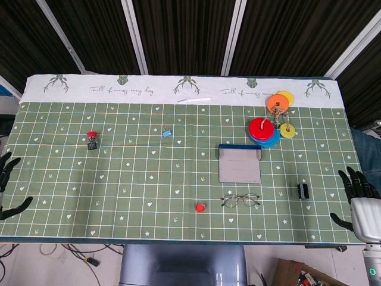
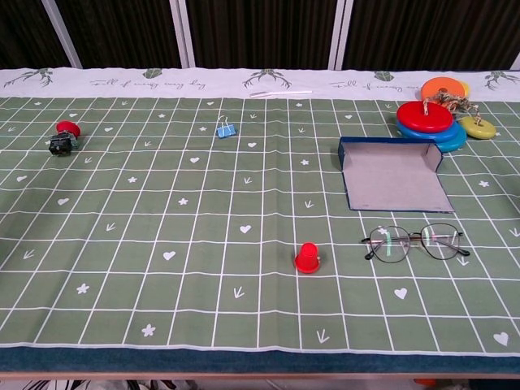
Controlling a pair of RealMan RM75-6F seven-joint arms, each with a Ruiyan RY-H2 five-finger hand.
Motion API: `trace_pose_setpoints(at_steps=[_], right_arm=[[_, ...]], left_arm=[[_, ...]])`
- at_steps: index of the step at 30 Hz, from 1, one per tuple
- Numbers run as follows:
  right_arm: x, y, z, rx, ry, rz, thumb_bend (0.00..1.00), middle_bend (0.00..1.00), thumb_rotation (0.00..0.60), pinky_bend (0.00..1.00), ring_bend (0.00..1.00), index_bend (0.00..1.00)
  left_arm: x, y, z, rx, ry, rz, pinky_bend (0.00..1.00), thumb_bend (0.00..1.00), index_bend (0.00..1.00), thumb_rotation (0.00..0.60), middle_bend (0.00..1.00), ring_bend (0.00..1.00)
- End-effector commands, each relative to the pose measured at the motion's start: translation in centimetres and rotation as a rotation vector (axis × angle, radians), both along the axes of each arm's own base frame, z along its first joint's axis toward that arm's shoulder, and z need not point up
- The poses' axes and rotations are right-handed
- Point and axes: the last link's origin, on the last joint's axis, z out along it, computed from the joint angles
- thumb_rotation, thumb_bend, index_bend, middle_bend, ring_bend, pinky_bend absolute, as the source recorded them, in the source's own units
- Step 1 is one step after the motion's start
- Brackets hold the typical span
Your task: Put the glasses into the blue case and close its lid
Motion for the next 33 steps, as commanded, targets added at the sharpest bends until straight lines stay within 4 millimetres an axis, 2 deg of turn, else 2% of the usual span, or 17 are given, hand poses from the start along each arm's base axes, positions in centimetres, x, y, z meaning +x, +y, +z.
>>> trace_pose_setpoints(at_steps=[1, 10, 17, 20, 23, 30, 33], right_arm=[[-0.1, 0.0, -0.1, 0.012, 0.000, -0.003, 0.15, 0.00, 0.600, 0.21, 0.05, 0.03], [0.0, 0.2, -0.2, 0.031, -0.034, -0.004, 0.15, 0.00, 0.600, 0.21, 0.05, 0.04], [0.8, 0.1, -1.8, 0.139, -0.123, -0.003, 0.14, 0.00, 0.600, 0.21, 0.05, 0.05], [1.7, -1.4, -2.3, 0.209, -0.133, 0.010, 0.14, 0.00, 0.600, 0.21, 0.05, 0.08], [2.7, -3.2, -3.2, 0.277, -0.144, 0.015, 0.14, 0.00, 0.600, 0.21, 0.05, 0.15], [5.2, -7.0, -7.3, 0.491, -0.271, -0.026, 0.19, 0.00, 0.600, 0.21, 0.06, 0.23], [5.9, -8.1, -8.8, 0.518, -0.283, -0.025, 0.23, 0.00, 0.600, 0.21, 0.06, 0.27]], left_arm=[[0.1, 0.0, -0.1, -0.002, 0.009, -0.003, 0.00, 0.20, 0.09, 0.600, 0.00, 0.00], [0.0, -0.2, -0.1, 0.006, 0.000, 0.000, 0.00, 0.20, 0.09, 0.600, 0.00, 0.00], [-0.2, -0.2, -0.2, 0.007, -0.006, 0.016, 0.00, 0.20, 0.09, 0.600, 0.00, 0.00], [-0.2, -0.2, -0.1, 0.010, -0.012, 0.020, 0.00, 0.20, 0.09, 0.600, 0.00, 0.00], [-0.2, -0.2, -0.1, 0.007, -0.013, 0.020, 0.00, 0.20, 0.09, 0.600, 0.00, 0.00], [-0.2, 0.0, -0.1, 0.009, -0.015, 0.030, 0.00, 0.21, 0.09, 0.600, 0.00, 0.00], [-0.3, 0.0, 0.0, 0.014, -0.023, 0.035, 0.00, 0.21, 0.09, 0.600, 0.00, 0.00]])
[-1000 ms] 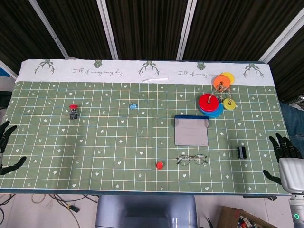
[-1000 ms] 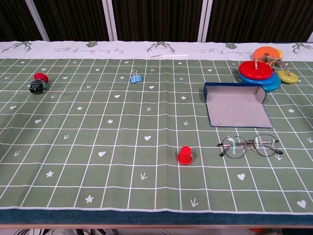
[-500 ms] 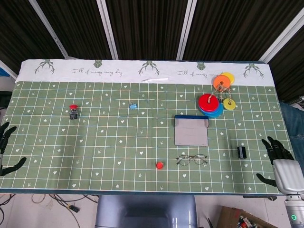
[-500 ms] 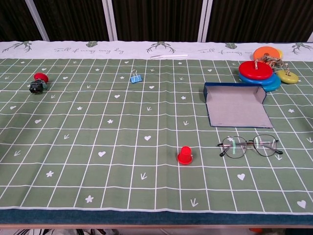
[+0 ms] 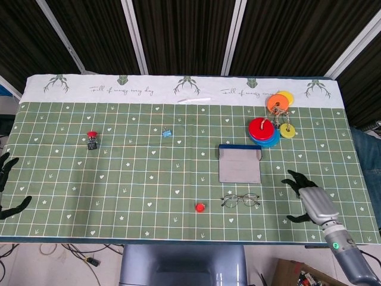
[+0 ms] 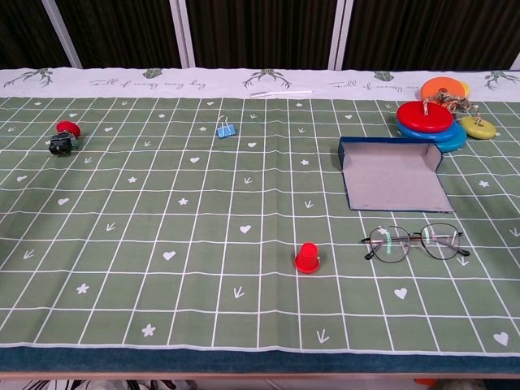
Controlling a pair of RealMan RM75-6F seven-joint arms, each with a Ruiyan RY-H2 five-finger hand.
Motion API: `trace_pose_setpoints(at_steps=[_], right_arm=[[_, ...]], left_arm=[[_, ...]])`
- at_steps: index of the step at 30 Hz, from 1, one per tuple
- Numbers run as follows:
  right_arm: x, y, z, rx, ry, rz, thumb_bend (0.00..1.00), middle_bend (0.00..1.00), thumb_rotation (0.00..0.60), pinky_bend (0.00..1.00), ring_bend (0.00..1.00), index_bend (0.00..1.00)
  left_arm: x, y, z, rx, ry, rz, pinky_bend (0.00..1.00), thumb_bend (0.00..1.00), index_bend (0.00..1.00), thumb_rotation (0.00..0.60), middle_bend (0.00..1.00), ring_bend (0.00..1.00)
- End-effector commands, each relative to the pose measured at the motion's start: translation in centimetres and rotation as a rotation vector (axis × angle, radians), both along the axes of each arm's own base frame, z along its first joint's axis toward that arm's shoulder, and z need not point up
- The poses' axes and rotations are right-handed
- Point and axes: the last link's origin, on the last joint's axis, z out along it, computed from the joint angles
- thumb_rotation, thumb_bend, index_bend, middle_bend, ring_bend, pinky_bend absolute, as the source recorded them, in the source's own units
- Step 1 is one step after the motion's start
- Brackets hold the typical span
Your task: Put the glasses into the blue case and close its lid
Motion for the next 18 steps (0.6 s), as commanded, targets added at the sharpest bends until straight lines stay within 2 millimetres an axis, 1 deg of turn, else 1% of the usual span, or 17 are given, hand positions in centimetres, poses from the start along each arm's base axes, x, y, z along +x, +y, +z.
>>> trace_pose_setpoints(at_steps=[1, 4, 12, 18], right_arm=[[1.8, -2.1, -2.5, 0.053, -0.059, -0.005, 0.24, 0.00, 0.600, 0.21, 0.06, 0.28], [2.4, -2.8, -4.0, 0.050, -0.079, -0.021, 0.25, 0.00, 0.600, 0.21, 0.06, 0.32], [3.0, -3.6, -7.2, 0.046, -0.132, -0.086, 0.25, 0.00, 0.600, 0.21, 0.06, 0.40], [3.8, -3.8, -8.7, 0.037, -0.146, -0.081, 0.28, 0.00, 0.600, 0.21, 0.06, 0.44]], left_arm=[[0.0, 0.0, 0.1, 0.003, -0.004, 0.002, 0.00, 0.21, 0.09, 0.600, 0.00, 0.00], [0.0, 0.0, 0.1, 0.002, -0.007, 0.004, 0.00, 0.21, 0.09, 0.600, 0.00, 0.00], [-0.1, 0.0, 0.0, -0.003, -0.002, 0.014, 0.00, 0.21, 0.09, 0.600, 0.00, 0.00], [-0.1, 0.0, 0.0, 0.000, -0.003, 0.021, 0.00, 0.21, 0.09, 0.600, 0.00, 0.00]])
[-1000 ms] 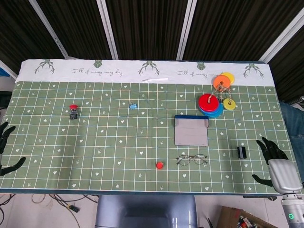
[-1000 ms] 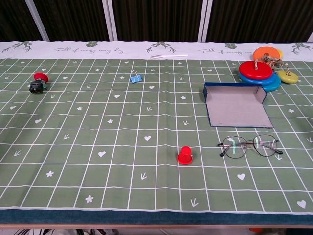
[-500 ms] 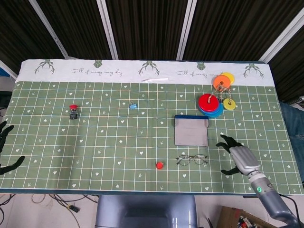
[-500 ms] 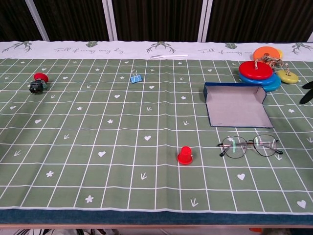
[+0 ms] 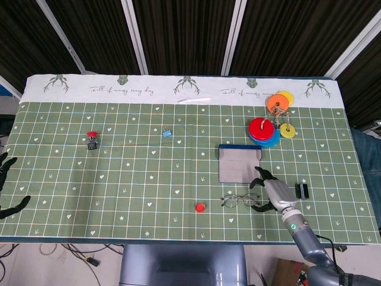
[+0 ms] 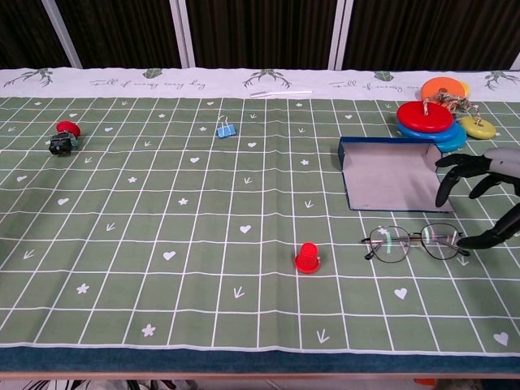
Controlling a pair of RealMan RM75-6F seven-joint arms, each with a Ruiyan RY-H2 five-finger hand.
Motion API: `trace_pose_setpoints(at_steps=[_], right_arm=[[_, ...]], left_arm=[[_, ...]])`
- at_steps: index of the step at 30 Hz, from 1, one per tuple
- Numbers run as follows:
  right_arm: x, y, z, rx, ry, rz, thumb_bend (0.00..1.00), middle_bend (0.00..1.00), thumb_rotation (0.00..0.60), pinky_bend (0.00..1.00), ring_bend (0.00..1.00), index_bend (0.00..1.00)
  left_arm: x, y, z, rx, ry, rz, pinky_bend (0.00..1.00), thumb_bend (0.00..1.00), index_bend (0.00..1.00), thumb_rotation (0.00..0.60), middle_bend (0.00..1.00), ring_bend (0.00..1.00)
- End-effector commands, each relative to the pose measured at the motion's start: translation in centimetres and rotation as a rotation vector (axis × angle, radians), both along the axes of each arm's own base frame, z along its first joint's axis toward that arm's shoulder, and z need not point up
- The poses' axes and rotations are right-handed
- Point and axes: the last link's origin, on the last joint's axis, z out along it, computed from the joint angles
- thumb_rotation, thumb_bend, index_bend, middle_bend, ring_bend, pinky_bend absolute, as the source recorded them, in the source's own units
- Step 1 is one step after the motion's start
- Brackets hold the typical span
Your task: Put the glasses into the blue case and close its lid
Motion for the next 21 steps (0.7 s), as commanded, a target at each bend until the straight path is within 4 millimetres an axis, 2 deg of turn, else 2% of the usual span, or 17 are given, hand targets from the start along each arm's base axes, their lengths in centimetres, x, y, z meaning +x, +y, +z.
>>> trace_pose_setpoints(at_steps=[1, 9, 21], right_arm=[[0.6, -0.1, -0.7, -0.012, -0.001, 0.011, 0.28, 0.00, 0.600, 0.21, 0.06, 0.45], [1.8, -0.1, -2.3, -0.014, -0.026, 0.025, 0.34, 0.00, 0.600, 0.21, 0.06, 0.48], [2.1, -0.5, -3.8, -0.023, -0.032, 0.024, 0.35, 0.00, 0.600, 0.21, 0.06, 0.54]], left_arm=[[0.0, 0.0, 0.0, -0.001, 0.002, 0.001, 0.00, 0.21, 0.09, 0.600, 0.00, 0.00], [0.0, 0.0, -0.1, -0.001, 0.006, 0.003, 0.00, 0.21, 0.09, 0.600, 0.00, 0.00], [0.0, 0.0, 0.0, 0.004, 0.002, 0.008, 0.00, 0.21, 0.09, 0.600, 0.00, 0.00]])
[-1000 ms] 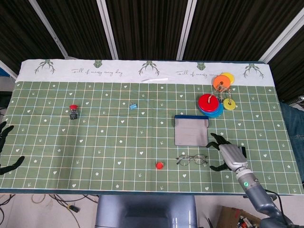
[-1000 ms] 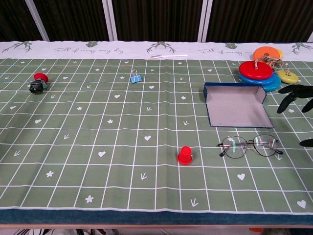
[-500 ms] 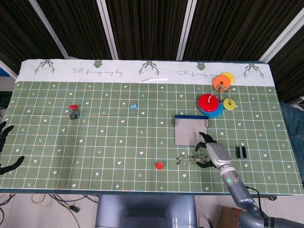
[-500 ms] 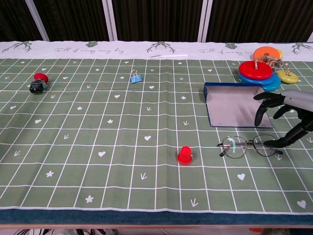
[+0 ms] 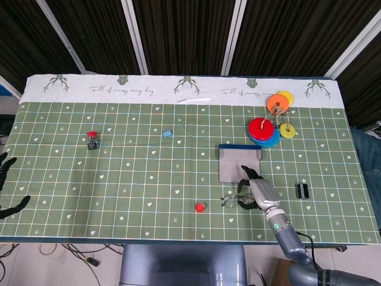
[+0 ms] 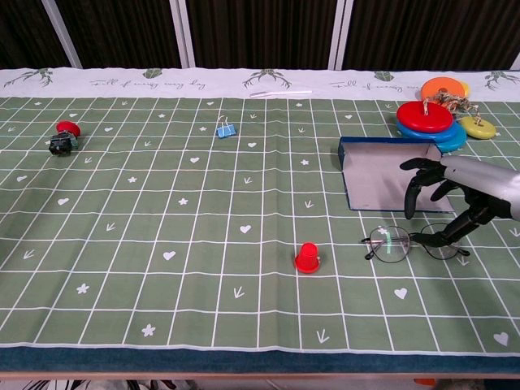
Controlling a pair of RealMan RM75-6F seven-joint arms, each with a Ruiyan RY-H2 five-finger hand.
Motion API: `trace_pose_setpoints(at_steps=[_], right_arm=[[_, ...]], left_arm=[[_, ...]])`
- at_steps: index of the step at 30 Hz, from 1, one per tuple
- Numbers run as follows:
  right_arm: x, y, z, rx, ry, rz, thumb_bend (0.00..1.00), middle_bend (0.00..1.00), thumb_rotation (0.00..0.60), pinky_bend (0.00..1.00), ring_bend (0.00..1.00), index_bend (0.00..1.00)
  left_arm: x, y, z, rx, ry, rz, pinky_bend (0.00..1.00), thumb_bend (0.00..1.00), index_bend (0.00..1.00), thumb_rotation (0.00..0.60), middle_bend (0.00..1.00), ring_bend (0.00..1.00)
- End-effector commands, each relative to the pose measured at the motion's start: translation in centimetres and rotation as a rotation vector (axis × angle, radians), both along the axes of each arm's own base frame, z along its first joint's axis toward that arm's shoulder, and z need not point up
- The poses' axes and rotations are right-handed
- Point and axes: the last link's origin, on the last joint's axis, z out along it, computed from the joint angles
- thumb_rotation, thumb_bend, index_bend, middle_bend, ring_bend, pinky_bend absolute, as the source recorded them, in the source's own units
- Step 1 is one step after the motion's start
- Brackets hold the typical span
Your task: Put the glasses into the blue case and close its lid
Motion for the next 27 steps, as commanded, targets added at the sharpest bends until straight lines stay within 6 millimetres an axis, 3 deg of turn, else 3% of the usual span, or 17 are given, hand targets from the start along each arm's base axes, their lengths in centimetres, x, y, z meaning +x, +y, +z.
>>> trace_pose_setpoints(at_steps=[1, 27], right_arm=[[0.02, -0.11, -0.15, -0.002, 0.000, -0.001, 0.35, 0.00, 0.600, 0.21, 0.06, 0.55], [-0.84, -0.43, -0.69, 0.023, 0.018, -0.021, 0.44, 0.00, 0.600, 0.21, 0.06, 0.57]], left_arm=[[-0.01, 0.02, 0.02, 0.002, -0.001, 0.001, 0.00, 0.21, 0.09, 0.600, 0.00, 0.00], [-0.06, 0.01, -0.04, 0.003, 0.005, 0.006, 0.00, 0.22, 0.09, 0.600, 0.00, 0.00]])
